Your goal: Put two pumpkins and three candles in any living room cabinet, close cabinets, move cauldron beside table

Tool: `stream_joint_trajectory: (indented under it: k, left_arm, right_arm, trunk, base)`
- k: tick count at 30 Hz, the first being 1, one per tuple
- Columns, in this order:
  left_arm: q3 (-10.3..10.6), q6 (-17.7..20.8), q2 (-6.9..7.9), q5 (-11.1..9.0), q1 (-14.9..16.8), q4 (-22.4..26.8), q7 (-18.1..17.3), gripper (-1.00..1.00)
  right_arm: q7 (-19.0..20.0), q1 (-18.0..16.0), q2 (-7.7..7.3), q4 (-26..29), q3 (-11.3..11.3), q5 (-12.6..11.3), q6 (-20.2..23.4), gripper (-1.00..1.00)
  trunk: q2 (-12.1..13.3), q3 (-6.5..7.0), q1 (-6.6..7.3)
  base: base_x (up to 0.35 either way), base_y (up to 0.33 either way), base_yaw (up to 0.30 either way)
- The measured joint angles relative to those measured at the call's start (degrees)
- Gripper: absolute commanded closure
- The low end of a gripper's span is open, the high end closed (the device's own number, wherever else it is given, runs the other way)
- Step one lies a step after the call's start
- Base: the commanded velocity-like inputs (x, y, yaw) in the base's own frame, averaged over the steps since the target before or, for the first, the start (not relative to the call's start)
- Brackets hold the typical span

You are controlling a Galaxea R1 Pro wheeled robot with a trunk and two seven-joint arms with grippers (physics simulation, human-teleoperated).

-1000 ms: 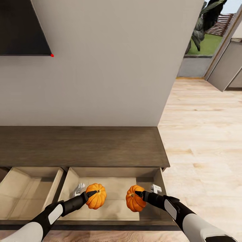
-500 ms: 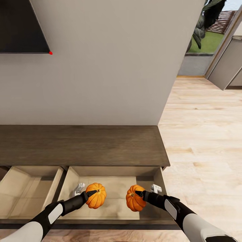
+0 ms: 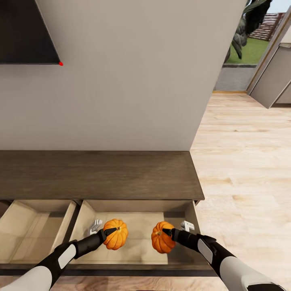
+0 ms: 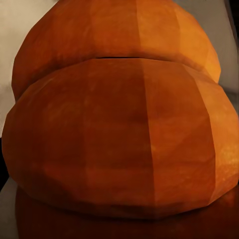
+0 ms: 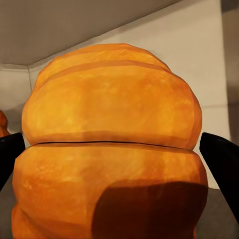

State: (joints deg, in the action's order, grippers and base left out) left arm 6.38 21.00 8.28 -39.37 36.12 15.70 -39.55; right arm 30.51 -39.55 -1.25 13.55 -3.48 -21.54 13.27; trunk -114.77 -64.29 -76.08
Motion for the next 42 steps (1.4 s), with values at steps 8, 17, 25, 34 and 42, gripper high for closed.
stream_joint_trajectory:
  k: [8,17,25,34,42]
  left_arm:
    - [-0.21,-0.09,0.03,-0.02,0.00,0.03,-0.08,1.00]
    - [-0.22,-0.09,0.02,-0.03,0.00,0.03,-0.14,1.00]
    - [-0.22,-0.09,-0.01,-0.03,0.00,0.03,-0.16,1.00]
    - [-0.14,-0.11,-0.01,0.03,0.00,0.02,-0.09,1.00]
    - [-0.12,-0.10,-0.07,0.02,0.00,0.02,-0.09,1.00]
  right_arm:
    - [-0.06,0.00,0.02,0.02,0.06,0.01,0.00,1.00]
    - [-0.08,0.00,0.01,0.00,0.05,0.03,0.00,1.00]
    - [-0.12,0.00,0.01,-0.02,0.06,0.00,0.00,1.00]
    - [-0.33,0.00,0.10,-0.10,-0.05,-0.02,0.07,1.00]
    - [-0.35,0.00,0.06,-0.04,-0.05,0.06,0.14,1.00]
  trunk:
    - [0.00,0.00,0.00]
    - [0.00,0.00,0.00]
    - [0.00,0.00,0.00]
    - [0.00,-0.39,0.00]
    - [0.00,-1.11,0.00]
  base:
    - [0.035,0.000,0.000]
    - [0.000,0.000,0.000]
    - [0.000,0.000,0.000]
    - [0.000,0.000,0.000]
    - [0.000,0.000,0.000]
